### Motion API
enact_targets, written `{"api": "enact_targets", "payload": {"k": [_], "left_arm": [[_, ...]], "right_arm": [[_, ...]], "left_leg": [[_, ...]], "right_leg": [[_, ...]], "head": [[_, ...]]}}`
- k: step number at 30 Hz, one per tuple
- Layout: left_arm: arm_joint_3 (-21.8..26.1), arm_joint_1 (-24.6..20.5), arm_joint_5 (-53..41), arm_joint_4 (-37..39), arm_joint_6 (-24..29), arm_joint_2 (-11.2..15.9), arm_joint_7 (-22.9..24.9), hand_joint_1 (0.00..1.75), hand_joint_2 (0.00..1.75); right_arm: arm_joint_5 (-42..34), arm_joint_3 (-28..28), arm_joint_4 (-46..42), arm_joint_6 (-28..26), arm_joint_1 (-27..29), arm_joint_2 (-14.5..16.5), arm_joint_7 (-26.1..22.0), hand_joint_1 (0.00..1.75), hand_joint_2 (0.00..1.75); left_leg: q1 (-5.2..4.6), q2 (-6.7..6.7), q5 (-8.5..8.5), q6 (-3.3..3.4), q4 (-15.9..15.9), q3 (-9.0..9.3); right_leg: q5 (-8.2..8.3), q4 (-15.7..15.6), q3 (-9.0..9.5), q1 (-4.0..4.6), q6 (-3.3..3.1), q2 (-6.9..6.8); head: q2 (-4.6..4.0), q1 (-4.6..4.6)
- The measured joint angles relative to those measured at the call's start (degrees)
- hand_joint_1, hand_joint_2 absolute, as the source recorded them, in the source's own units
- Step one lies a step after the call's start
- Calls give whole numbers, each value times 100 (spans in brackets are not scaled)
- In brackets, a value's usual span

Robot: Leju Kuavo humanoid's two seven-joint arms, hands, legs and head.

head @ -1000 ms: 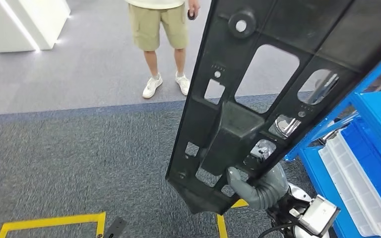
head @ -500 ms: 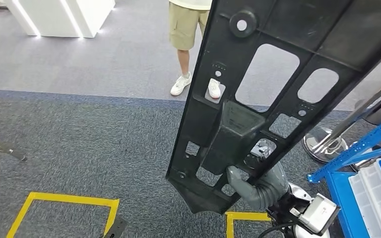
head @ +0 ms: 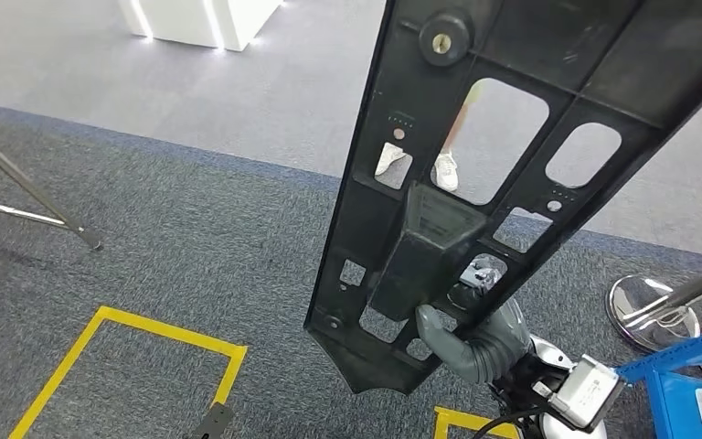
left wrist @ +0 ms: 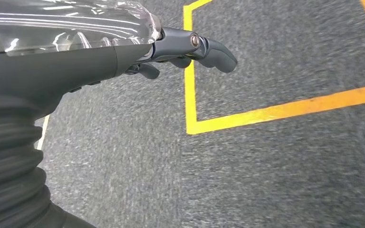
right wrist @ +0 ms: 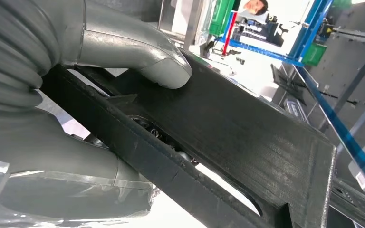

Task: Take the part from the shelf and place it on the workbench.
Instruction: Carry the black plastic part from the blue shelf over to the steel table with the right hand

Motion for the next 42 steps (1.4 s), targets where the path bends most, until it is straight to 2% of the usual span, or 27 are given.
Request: {"api": "enact_targets", "payload": {"k": [1,3,4,5,6,7,8,10,12,14,16,18,20,21,22,23,25,27,29,31,33,35,36,37,38,40,42], "left_arm": [[0,-1,-3,0,0,-2,-1,0,175],[0,-25,-9,0,-1,-5,-2,0,175],[0,-38,-10,0,-5,-5,-5,0,175],[0,-45,-10,0,-12,-5,-15,0,175],[1,-48,-9,0,-20,-5,-29,0,175],[1,-48,-9,0,-30,-5,-45,0,175],[1,-49,-9,0,-38,-6,-57,0,175],[0,-58,-10,0,-46,-8,-62,0,175],[0,-66,-11,0,-49,-9,-60,0,175],[0,-54,-11,0,-54,-8,-52,0,175],[0,-43,-10,0,-56,-7,-40,0,175],[-1,-58,-10,0,-54,-9,-33,0,175],[-1,-62,-10,0,-51,-12,-30,0,175],[-1,-55,-10,0,-49,-13,-26,0,175],[-1,-46,-10,0,-47,-13,-22,0,175],[0,-40,-10,0,-44,-13,-19,0,175],[0,-45,-10,0,-39,-13,-17,0,175],[0,-62,-10,0,-34,-12,-18,0,175],[0,-54,-10,0,-31,-10,-18,0,175],[0,-31,-10,0,-26,-14,-17,0,175],[0,-37,-9,0,-19,-20,-17,0,175],[0,-62,-4,0,-15,-21,-17,0,175],[1,-67,0,0,-13,-21,-17,0,175],[1,-65,4,0,-12,-21,-17,0,175],[2,-60,9,0,-10,-20,-17,0,175],[4,-53,18,0,-6,-21,-17,0,175],[5,-56,26,0,-1,-22,-17,0,175]], "right_arm": [[-1,-1,-4,-1,-4,0,-4,168,175],[-3,-5,-7,-3,1,-3,-10,168,175],[-4,-8,-4,-4,13,-9,-13,168,175],[-4,-10,1,-5,28,-16,-11,168,175],[-4,-12,5,-7,42,-23,-9,168,175],[-4,-12,6,-7,50,-29,-9,168,175],[-4,-12,6,-8,54,-31,-10,168,175],[-4,-13,3,-8,60,-36,-12,168,175],[-4,-16,-6,-8,73,-46,-14,168,175],[-4,-19,-14,-3,72,-52,-16,168,175],[-5,-20,-26,5,65,-50,-19,168,175],[-6,-22,-40,11,69,-51,-23,168,175],[-7,-23,-43,20,74,-51,-27,168,175],[-7,-23,-43,23,77,-51,-26,168,175],[-7,-23,-43,25,78,-51,-26,168,175],[-7,-23,-43,25,76,-51,-26,168,175],[-7,-23,-44,26,73,-52,-28,168,175],[-8,-23,-46,29,71,-53,-31,168,175],[-9,-21,-49,36,65,-53,-34,168,175],[-9,-18,-54,41,51,-52,-34,168,175],[-15,-17,-61,48,41,-52,-40,168,175],[-24,-16,-59,57,47,-56,-44,168,175],[-26,-15,-54,59,50,-58,-43,168,175],[-28,-14,-47,60,52,-61,-40,168,175],[-31,-13,-42,62,49,-63,-39,168,175],[-43,-11,-38,68,30,-64,-40,168,175],[-63,-9,-33,75,4,-66,-44,168,175]], "left_leg": [[14,-53,21,30,-46,28],[19,-165,39,70,-84,59],[14,-226,37,86,-79,57],[11,-301,32,94,-69,57],[10,-380,24,96,-55,58],[14,-464,12,87,-30,58],[21,-545,-5,71,1,58],[34,-688,-49,23,86,23],[55,-814,-63,-46,131,-40],[82,-914,-52,-120,122,-74],[71,-698,-142,-175,271,-146],[62,-330,-430,-217,847,-423],[82,-185,-698,-243,1555,-788],[88,-163,-707,-246,1706,-870],[92,-145,-606,-241,1623,-831],[91,-111,-426,-226,1327,-676],[43,106,-122,-167,527,-253],[-20,250,-59,-92,128,-51],[-37,149,-66,-22,86,-38],[-16,35,-36,35,20,6],[6,-50,-11,86,-27,40],[5,-163,-13,125,-27,44],[3,-238,-17,134,-21,44],[-1,-319,-23,137,-12,46],[-2,-404,-31,133,0,51],[2,-571,-56,113,31,66],[5,-711,-81,71,72,44]], "right_leg": [[-82,122,-48,-5,20,112],[-368,697,-338,-11,31,386],[-509,1061,-543,-10,30,453],[-570,1335,-714,-11,32,485],[-521,1430,-802,-15,33,503],[-357,1300,-780,-22,33,524],[-132,1005,-672,-34,32,574],[167,363,-414,-81,29,874],[196,115,-324,-92,13,1079],[209,74,-305,-75,-41,975],[217,22,-254,-81,-114,821],[203,-5,-214,-66,-165,646],[180,-5,-202,-43,-183,470],[168,-4,-195,-36,-184,390],[156,-4,-183,-32,-181,316],[141,-4,-161,-29,-174,247],[102,-2,-110,-11,-143,123],[70,-4,-79,10,-88,19],[49,-21,-49,15,-24,-88],[1,11,-19,-6,31,-44],[-179,299,-134,-25,50,215],[-497,971,-492,-25,49,437],[-612,1316,-691,-23,50,491],[-621,1511,-827,-21,51,513],[-505,1485,-858,-21,45,526],[-51,872,-636,-26,19,628],[227,236,-380,-48,-4,911]], "head": [[0,1],[0,2],[0,2],[0,2],[0,2],[0,2],[0,1],[0,0],[0,-3],[0,-5],[0,-6],[0,-7],[0,-6],[0,-5],[0,-5],[0,-5],[0,-6],[0,-5],[0,-5],[0,-3],[0,-2],[0,-2],[0,-2],[0,-2],[0,-2],[0,-2],[0,-2]]}}
